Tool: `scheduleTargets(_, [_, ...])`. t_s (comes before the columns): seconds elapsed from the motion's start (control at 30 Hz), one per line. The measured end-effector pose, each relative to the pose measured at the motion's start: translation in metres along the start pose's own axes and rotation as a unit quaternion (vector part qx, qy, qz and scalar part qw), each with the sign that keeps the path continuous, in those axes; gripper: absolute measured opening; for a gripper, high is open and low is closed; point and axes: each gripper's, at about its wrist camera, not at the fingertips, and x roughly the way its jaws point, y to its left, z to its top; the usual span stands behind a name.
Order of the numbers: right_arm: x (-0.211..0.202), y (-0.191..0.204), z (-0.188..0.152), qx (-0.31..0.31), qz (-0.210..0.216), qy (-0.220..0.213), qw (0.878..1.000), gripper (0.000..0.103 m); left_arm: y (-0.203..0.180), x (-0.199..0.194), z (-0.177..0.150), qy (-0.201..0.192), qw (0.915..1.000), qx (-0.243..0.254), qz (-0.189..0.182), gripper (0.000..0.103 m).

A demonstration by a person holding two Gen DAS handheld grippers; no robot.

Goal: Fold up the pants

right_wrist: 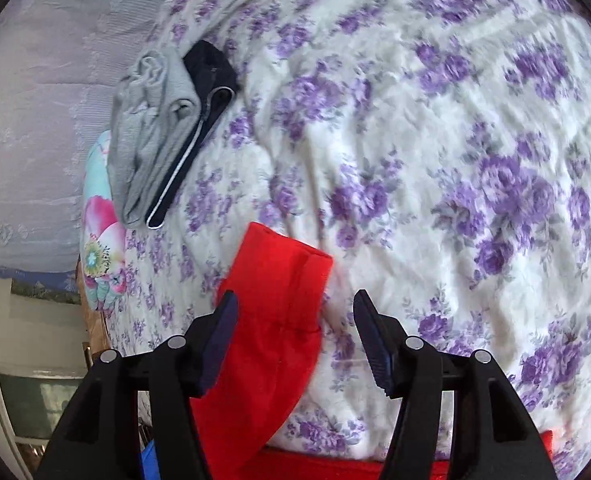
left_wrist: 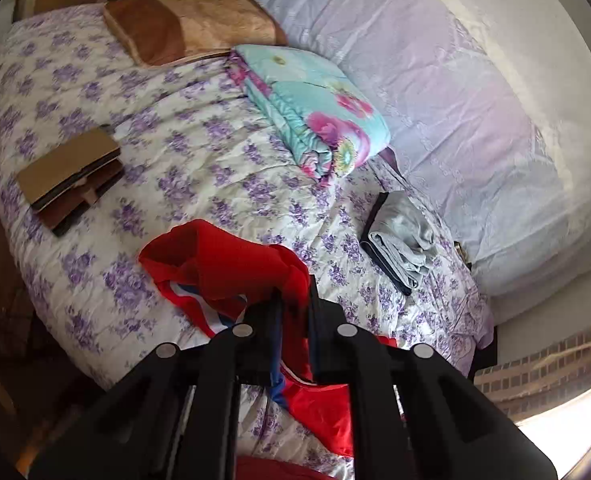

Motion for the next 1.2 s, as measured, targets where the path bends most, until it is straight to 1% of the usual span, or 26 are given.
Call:
scheduleTargets(0.07, [0.016, -0.006, -0.005, 0.023, 0.035, 0.023, 0.999, 0.061, 0.007, -0.005, 0.001, 0.002, 0.9999, -0.013, 0.007, 0.009])
scheduleTargets(0.1, [0.023, -0.006, -0.006, 0.025, 0.048, 0.023, 0.998, 0.061, 0.009, -0.005, 0.0, 0.002, 0.9999, -0.013, 0.008, 0.009])
scheduleTargets(0.13, [0.029, -0.003, -0.007, 0.014, 0.055, 0.016, 0.998, 0.058, 0.009, -0.006, 0.0, 0.002, 0.9999, -0.012, 0.01, 0.009])
scheduleTargets(0.17, [0.032, 0.0, -0.008, 0.001, 0.058, 0.008, 0.998, 0.052, 0.008, -0.007, 0.001, 0.001, 0.9999, -0.01, 0.011, 0.009])
scheduleTargets(0.2, [0.032, 0.001, -0.009, -0.007, 0.057, -0.001, 0.998, 0.03, 0.007, -0.009, 0.0, 0.0, 0.9999, -0.008, 0.01, 0.009])
scheduleTargets(0.23, [0.027, 0.002, -0.01, -0.007, 0.071, -0.01, 0.997, 0.01, 0.004, -0.008, 0.002, 0.0, 0.9999, -0.003, 0.011, 0.009])
scheduleTargets(0.3, [0.006, 0.005, -0.013, -0.009, 0.1, -0.037, 0.994, 0.01, -0.004, -0.002, 0.009, 0.003, 0.9998, 0.012, 0.016, 0.009])
scheduleTargets(0.37, [-0.033, 0.015, -0.013, -0.054, 0.097, -0.093, 0.99, 0.01, -0.01, 0.01, 0.017, 0.01, 0.9996, 0.023, 0.016, 0.009])
scheduleTargets(0.43, [-0.082, 0.02, -0.012, -0.092, 0.09, -0.159, 0.979, 0.01, -0.022, 0.032, 0.03, 0.021, 0.9988, 0.042, 0.013, 0.009])
scheduleTargets(0.47, [-0.102, 0.018, -0.01, -0.099, 0.088, -0.187, 0.973, 0.01, -0.027, 0.041, 0.034, 0.023, 0.9983, 0.052, 0.01, 0.009])
scheduleTargets(0.53, [-0.133, 0.008, 0.001, -0.094, 0.074, -0.23, 0.966, 0.01, -0.045, 0.071, 0.05, 0.02, 0.9963, 0.083, 0.01, 0.009])
scheduleTargets(0.57, [-0.138, -0.001, 0.01, -0.084, 0.064, -0.236, 0.966, 0.01, -0.054, 0.09, 0.058, 0.021, 0.9954, 0.094, 0.007, 0.009])
scheduleTargets(0.6, [-0.138, -0.014, 0.021, -0.059, 0.053, -0.241, 0.967, 0.01, -0.059, 0.105, 0.065, 0.024, 0.9947, 0.1, 0.004, 0.01])
scheduleTargets(0.63, [-0.132, -0.026, 0.03, -0.041, 0.043, -0.239, 0.969, 0.012, -0.065, 0.135, 0.075, 0.036, 0.9941, 0.102, 0.004, 0.013])
scheduleTargets(0.67, [-0.121, -0.036, 0.04, -0.028, 0.013, -0.219, 0.975, 0.015, -0.068, 0.162, 0.082, 0.057, 0.9932, 0.101, 0.005, 0.018])
scheduleTargets(0.7, [-0.107, -0.047, 0.047, -0.013, -0.025, -0.186, 0.982, 0.028, -0.069, 0.191, 0.086, 0.085, 0.9907, 0.105, 0.018, 0.032])
scheduleTargets(0.73, [-0.099, -0.059, 0.047, 0.014, -0.047, -0.162, 0.986, 0.031, -0.067, 0.224, 0.088, 0.113, 0.9868, 0.099, 0.06, 0.041])
scheduleTargets(0.77, [-0.101, -0.07, 0.041, 0.037, -0.029, -0.165, 0.985, 0.031, -0.062, 0.243, 0.085, 0.13, 0.9834, 0.091, 0.087, 0.042])
scheduleTargets(0.8, [-0.106, -0.076, 0.032, 0.052, -0.009, -0.178, 0.983, 0.031, -0.058, 0.252, 0.081, 0.142, 0.9813, 0.091, 0.093, 0.042])
scheduleTargets(0.83, [-0.112, -0.079, 0.022, 0.054, -0.007, -0.189, 0.98, 0.037, -0.053, 0.259, 0.074, 0.157, 0.9787, 0.098, 0.088, 0.042])
scheduleTargets(0.9, [-0.124, -0.081, 0.007, 0.041, -0.029, -0.203, 0.978, 0.045, -0.046, 0.256, 0.065, 0.166, 0.9768, 0.107, 0.083, 0.046])
scheduleTargets(0.93, [-0.126, -0.083, 0.001, 0.038, -0.037, -0.204, 0.978, 0.046, -0.037, 0.249, 0.062, 0.167, 0.9762, 0.109, 0.085, 0.053])
scheduleTargets(1.0, [-0.131, -0.09, -0.01, 0.037, -0.041, -0.189, 0.98, 0.047, -0.019, 0.235, 0.061, 0.166, 0.9772, 0.101, 0.086, 0.057])
scheduleTargets(1.07, [-0.131, -0.095, -0.023, 0.033, -0.043, -0.174, 0.983, 0.048, 0.0, 0.223, 0.06, 0.173, 0.9773, 0.087, 0.085, 0.057])
scheduleTargets(1.13, [-0.131, -0.096, -0.036, 0.033, -0.047, -0.161, 0.985, 0.051, 0.024, 0.212, 0.057, 0.183, 0.9764, 0.074, 0.089, 0.057])
scheduleTargets(1.2, [-0.129, -0.1, -0.047, 0.04, -0.044, -0.149, 0.987, 0.052, 0.047, 0.201, 0.049, 0.189, 0.9756, 0.063, 0.093, 0.057])
